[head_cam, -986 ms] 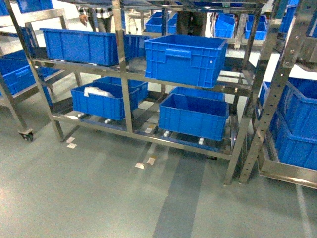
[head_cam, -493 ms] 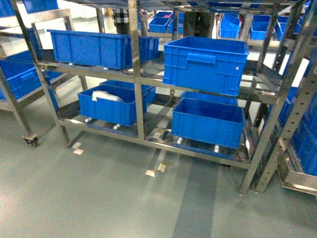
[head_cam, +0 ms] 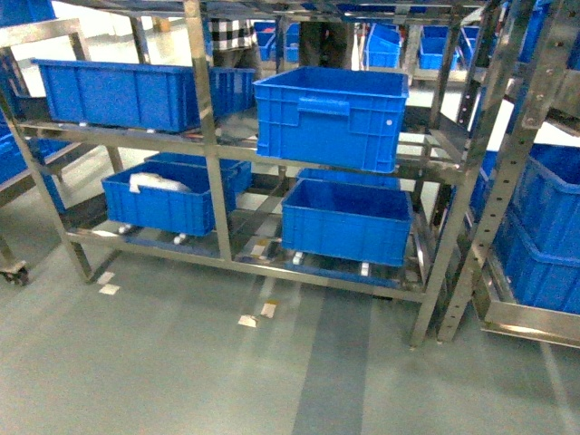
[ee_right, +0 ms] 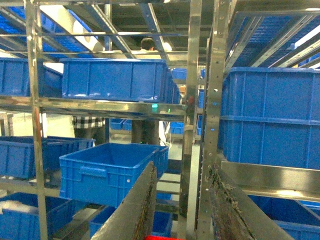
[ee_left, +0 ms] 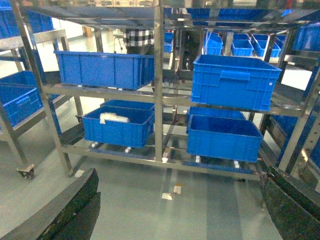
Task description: Pick red block from blue box to shelf
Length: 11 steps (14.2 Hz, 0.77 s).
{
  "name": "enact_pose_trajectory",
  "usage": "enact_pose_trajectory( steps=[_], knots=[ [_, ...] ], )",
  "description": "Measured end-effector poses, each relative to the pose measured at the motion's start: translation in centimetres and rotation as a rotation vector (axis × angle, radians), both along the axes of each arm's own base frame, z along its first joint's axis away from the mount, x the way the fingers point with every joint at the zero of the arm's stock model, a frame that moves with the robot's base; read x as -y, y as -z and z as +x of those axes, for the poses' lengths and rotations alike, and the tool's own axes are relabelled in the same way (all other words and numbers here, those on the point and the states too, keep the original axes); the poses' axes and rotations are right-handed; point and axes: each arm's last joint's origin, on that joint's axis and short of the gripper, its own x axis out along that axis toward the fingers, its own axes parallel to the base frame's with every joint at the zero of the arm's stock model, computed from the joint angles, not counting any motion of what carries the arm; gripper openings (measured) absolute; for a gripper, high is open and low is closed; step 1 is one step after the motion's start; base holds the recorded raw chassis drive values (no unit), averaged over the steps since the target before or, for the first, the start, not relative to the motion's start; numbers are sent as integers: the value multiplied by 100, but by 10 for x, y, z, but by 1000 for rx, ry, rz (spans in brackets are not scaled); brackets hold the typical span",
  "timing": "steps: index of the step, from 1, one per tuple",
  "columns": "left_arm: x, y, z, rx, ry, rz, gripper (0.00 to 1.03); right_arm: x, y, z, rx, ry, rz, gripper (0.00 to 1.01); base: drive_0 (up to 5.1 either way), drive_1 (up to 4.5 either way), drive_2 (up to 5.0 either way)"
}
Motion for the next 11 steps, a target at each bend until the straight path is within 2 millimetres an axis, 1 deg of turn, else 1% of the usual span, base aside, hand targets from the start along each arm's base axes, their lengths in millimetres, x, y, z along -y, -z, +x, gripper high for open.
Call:
enact_pose_trajectory(
  steps=[4, 11],
  knots=[
    [0, 0, 0, 2, 0, 0, 98, 0, 0, 0, 4, 0, 0, 27, -414, 447, -56],
    [0, 0, 0, 4, 0, 0, 98, 0, -1, 0, 6, 0, 0, 27, -76, 339, -492]
  ],
)
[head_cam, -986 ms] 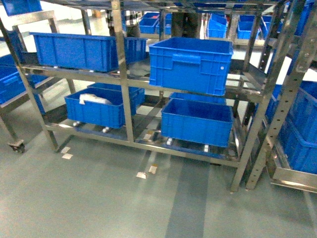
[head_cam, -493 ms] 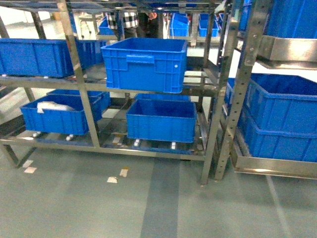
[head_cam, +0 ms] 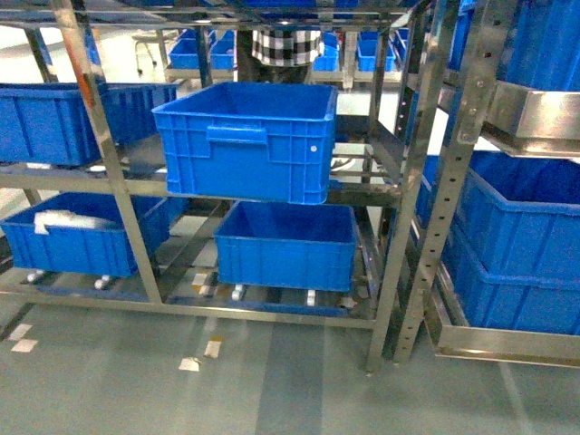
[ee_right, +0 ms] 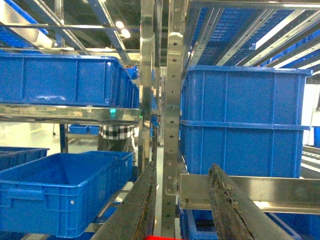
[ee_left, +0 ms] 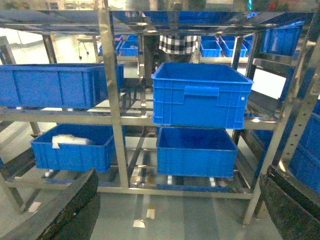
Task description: Pick red block from blue box to shelf
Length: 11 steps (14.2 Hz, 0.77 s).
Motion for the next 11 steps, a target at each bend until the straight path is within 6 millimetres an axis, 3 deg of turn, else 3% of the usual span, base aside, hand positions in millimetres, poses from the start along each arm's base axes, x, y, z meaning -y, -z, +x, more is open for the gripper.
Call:
enact_pose_trajectory(
  steps=[11],
  knots=[
    [0, 0, 0, -1, 0, 0, 98, 0, 0, 0, -2, 0, 0, 27, -76, 339, -492]
  ],
)
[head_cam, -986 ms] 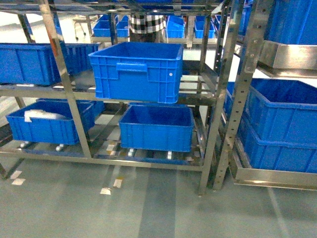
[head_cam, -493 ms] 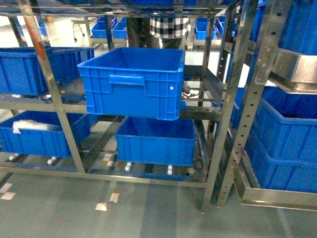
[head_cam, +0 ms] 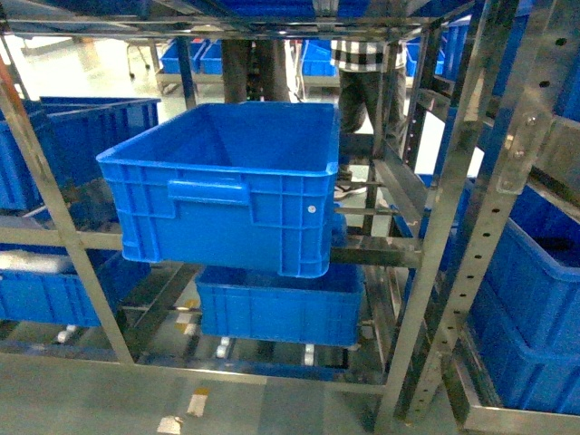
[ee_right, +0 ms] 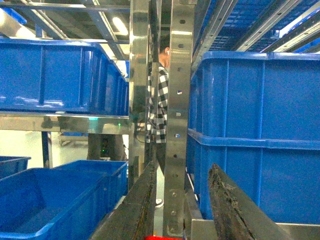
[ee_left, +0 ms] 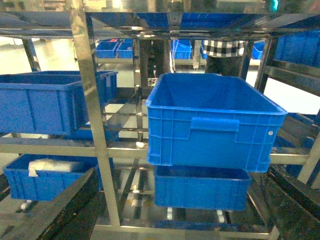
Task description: Pick red block from blue box to shelf
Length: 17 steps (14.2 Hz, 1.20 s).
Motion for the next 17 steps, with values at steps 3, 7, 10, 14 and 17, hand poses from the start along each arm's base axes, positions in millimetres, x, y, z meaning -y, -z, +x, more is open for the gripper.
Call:
enact_pose_trajectory(
  steps=[3, 7, 10, 14, 17],
  knots=[
    [0, 0, 0, -5, 0, 0, 98, 0, 1, 1, -6, 0, 0, 27, -76, 339, -492],
    [0, 0, 0, 1, 1, 0, 98, 0, 0, 0, 0, 4, 1, 27, -118, 88, 42],
    [0, 0, 0, 0, 1, 0, 98, 0, 0, 0, 1, 6, 2, 27, -473, 351, 166],
    [0, 0, 0, -2, 1, 0, 98, 0, 0, 0, -1, 5, 2, 27, -470, 369, 124],
    [0, 0, 0, -1, -2, 0, 98, 0, 0, 0, 0, 5, 2, 27, -155, 128, 35]
  ],
)
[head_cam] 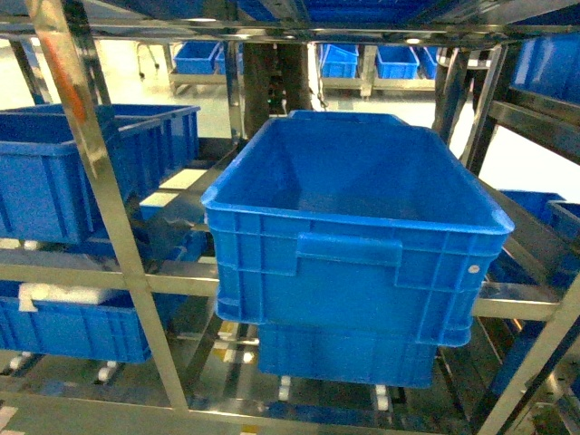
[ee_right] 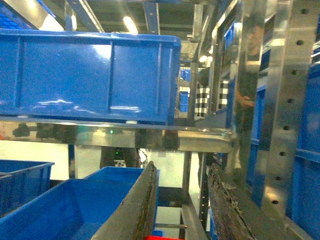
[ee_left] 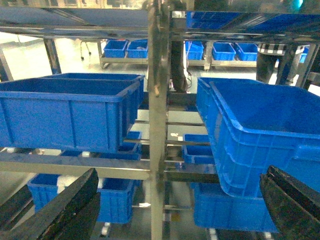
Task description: Pick red block from blue box to shelf
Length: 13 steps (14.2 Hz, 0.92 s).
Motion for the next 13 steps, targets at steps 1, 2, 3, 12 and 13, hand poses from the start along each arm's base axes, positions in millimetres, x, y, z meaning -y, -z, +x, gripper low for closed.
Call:
enact_pose_trajectory(
  steps=[1, 2, 3, 12, 13],
  knots=[
    [0, 0, 0, -2, -2, 0, 98, 0, 0, 0, 0, -9, -4, 27, 0, 0, 0],
    [0, 0, 0, 0, -1, 0, 98, 0, 0, 0, -4, -3, -2, 27, 0, 0, 0],
    [0, 0, 0, 0, 0, 0, 98, 0, 0, 0, 1, -2, -1, 27, 0, 0, 0],
    [0, 0, 0, 0, 2, 0, 98, 0, 0, 0, 3, -2, -1, 27, 5, 196, -185],
    [0, 0, 0, 1, 1, 0, 98, 0, -1, 0, 4, -2, -1, 27, 12, 441, -416]
  ],
)
